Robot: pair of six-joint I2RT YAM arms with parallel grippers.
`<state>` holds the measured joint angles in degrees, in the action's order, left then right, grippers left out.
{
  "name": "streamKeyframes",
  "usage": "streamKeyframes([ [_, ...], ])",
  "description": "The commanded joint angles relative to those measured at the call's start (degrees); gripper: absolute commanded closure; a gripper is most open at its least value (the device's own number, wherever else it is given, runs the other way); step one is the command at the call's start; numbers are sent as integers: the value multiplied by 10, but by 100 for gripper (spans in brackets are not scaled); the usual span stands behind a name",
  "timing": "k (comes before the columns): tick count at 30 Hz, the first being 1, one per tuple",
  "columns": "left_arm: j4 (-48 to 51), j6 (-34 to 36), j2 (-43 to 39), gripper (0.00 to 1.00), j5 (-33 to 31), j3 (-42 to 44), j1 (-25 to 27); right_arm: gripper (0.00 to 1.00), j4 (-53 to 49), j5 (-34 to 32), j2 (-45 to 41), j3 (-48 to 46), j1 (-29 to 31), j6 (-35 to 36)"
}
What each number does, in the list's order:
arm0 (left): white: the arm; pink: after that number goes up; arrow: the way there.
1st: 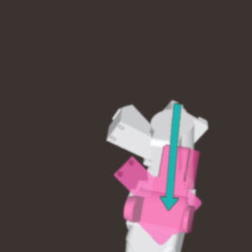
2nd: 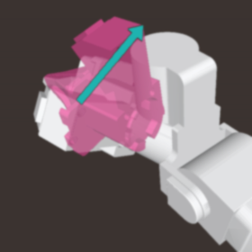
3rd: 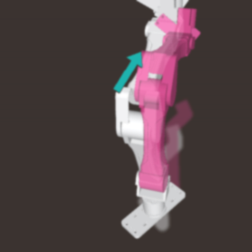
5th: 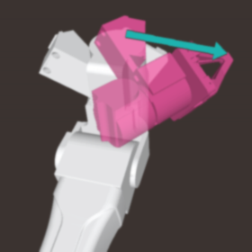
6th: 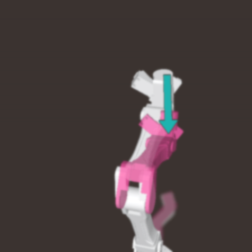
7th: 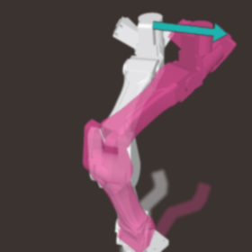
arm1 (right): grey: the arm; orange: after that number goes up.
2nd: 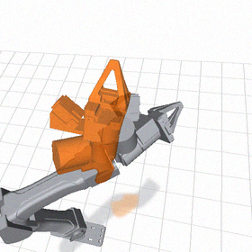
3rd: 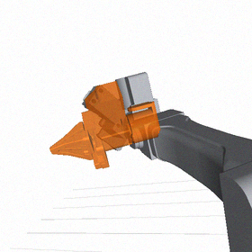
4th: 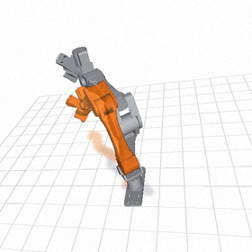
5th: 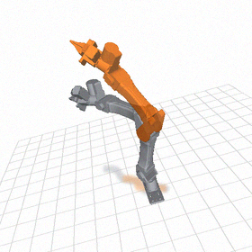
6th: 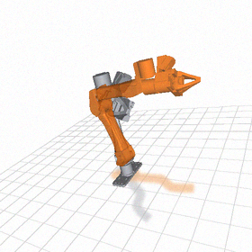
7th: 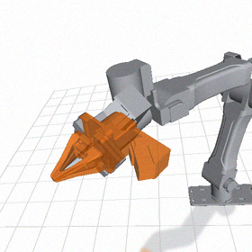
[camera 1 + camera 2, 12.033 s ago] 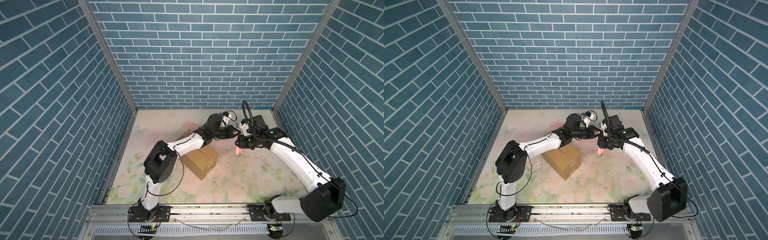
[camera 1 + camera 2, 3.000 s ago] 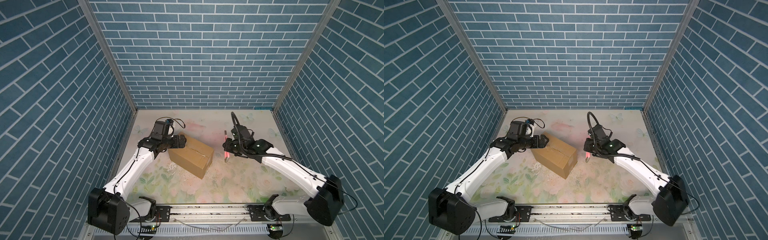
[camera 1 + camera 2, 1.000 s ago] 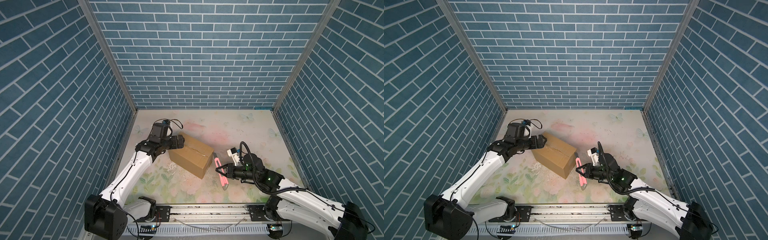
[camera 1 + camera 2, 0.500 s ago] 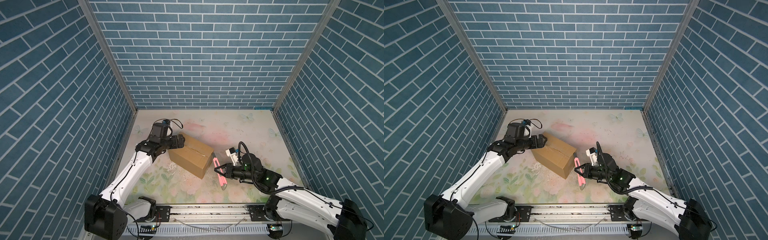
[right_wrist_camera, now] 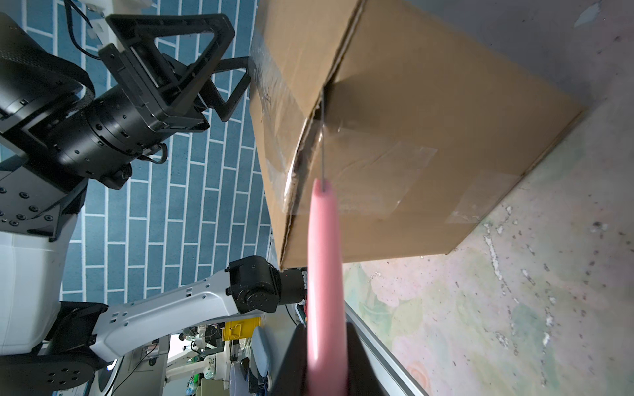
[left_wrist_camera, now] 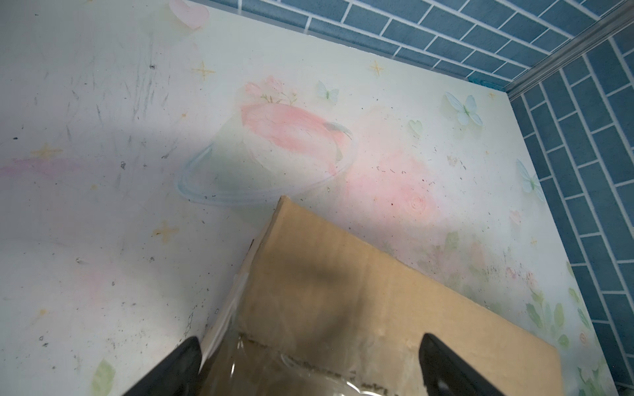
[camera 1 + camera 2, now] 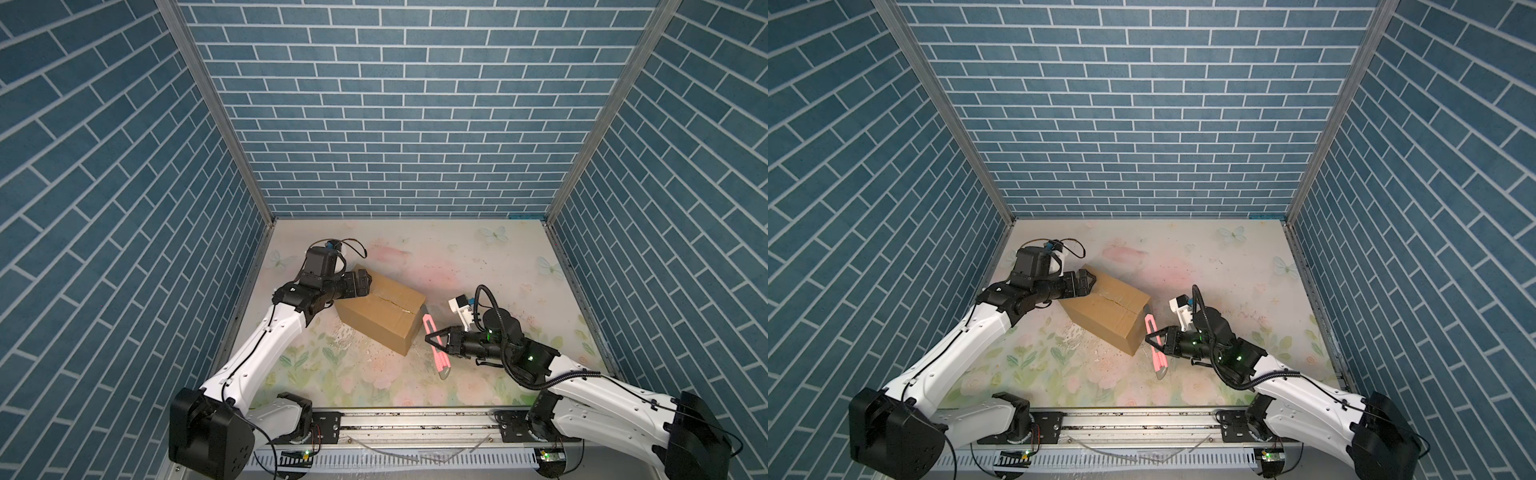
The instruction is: Unpack the express box
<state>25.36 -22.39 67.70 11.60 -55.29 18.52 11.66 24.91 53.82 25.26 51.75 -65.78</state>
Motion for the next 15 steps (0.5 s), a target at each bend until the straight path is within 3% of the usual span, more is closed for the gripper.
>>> streamKeyframes([
  [1, -13, -6, -1, 0, 0, 9, 6, 100, 60, 18, 10, -14, 5, -18],
  [15, -36, -14, 31, 0, -3, -5, 20, 100, 94, 29, 17, -28, 5, -32],
])
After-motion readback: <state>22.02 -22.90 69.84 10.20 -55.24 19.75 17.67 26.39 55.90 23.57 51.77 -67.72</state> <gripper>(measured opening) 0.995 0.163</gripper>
